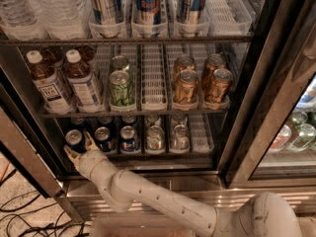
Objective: Pick pepsi can from bottom shelf of fridge
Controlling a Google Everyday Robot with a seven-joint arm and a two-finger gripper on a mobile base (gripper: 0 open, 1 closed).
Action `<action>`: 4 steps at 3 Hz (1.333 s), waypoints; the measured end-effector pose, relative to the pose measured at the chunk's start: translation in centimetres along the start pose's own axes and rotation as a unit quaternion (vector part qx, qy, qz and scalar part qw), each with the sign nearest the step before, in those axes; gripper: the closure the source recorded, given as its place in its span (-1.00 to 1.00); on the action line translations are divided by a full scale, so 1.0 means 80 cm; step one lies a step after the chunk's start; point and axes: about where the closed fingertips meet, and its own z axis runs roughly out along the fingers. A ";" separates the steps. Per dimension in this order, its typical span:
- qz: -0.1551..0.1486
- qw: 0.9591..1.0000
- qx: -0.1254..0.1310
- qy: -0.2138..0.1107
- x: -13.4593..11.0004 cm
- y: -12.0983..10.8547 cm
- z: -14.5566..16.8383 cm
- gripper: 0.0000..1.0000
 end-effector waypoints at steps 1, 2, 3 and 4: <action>-0.023 0.999 -0.018 -0.037 -0.045 0.013 -0.023 1.00; -0.051 0.995 -0.047 -0.070 -0.087 0.032 -0.042 1.00; -0.071 0.991 -0.081 -0.083 -0.113 0.049 -0.058 1.00; -0.066 0.988 -0.120 -0.076 -0.117 0.054 -0.085 1.00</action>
Offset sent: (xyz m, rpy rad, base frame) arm -0.0824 -0.0017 0.1009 0.0233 -0.2638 0.1858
